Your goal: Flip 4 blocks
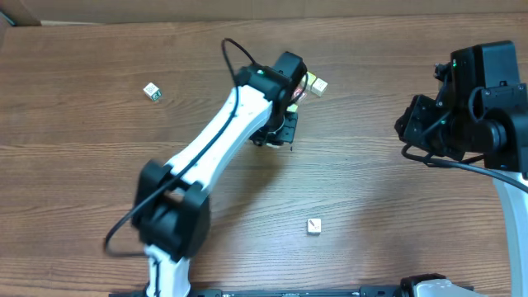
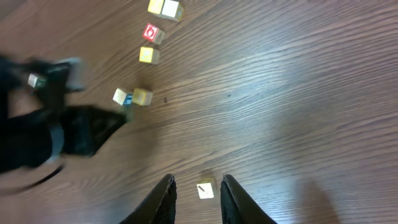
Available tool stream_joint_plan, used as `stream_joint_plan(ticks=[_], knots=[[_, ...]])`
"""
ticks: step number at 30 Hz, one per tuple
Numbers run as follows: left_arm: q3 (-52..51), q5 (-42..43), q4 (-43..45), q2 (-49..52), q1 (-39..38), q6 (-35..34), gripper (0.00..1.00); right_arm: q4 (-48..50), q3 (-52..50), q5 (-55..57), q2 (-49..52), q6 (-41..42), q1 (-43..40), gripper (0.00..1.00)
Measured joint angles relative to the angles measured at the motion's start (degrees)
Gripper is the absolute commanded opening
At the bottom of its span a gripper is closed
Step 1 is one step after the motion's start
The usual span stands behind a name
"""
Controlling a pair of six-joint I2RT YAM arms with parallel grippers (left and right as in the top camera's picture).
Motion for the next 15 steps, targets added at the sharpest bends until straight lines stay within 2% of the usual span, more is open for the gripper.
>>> stream_joint_plan(ticks=[4, 9, 15], knots=[[-5.3, -1.3, 1.0, -9.9, -0.8, -1.6, 0.04, 0.0, -0.2, 1.1, 0.0, 0.0, 0.0, 0.25], [-20.5, -2.4, 6.7, -22.5, -3.8, -4.5, 0.05, 0.0, -1.0, 1.5, 0.0, 0.0, 0.0, 0.25], [-38.6, -1.5, 14.0, -31.8, -10.0, -10.7, 0.04, 0.0, -1.1, 1.7, 0.0, 0.0, 0.0, 0.25]])
